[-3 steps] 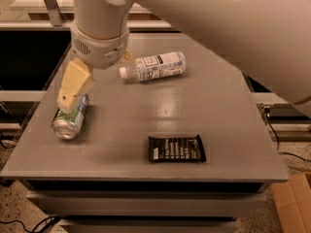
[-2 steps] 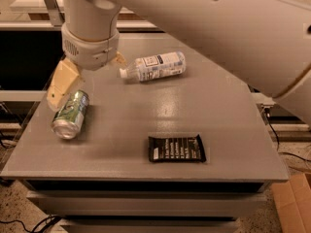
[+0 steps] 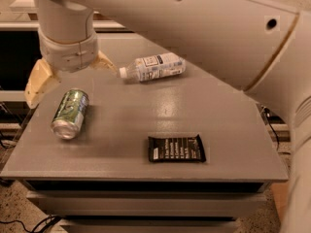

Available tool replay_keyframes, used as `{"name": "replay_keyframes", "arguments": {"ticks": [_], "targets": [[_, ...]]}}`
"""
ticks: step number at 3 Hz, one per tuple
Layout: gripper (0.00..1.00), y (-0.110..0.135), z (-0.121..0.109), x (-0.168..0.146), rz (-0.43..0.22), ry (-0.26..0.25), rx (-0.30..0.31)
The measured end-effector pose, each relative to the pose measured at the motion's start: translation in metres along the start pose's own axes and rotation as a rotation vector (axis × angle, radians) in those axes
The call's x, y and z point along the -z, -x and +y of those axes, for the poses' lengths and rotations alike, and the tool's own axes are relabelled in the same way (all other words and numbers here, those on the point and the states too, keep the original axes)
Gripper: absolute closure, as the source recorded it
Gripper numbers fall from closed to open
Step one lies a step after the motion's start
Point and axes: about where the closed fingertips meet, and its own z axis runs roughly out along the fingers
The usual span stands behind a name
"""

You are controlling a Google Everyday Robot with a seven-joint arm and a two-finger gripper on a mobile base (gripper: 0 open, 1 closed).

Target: Place green can upright

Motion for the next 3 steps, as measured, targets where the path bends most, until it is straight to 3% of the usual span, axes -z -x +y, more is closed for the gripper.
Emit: {"name": "replay_keyframes", "arguments": {"ticks": [3], "targets": [[0.0, 0.002, 0.034, -0.015, 0.028, -0.042, -0.259]]}}
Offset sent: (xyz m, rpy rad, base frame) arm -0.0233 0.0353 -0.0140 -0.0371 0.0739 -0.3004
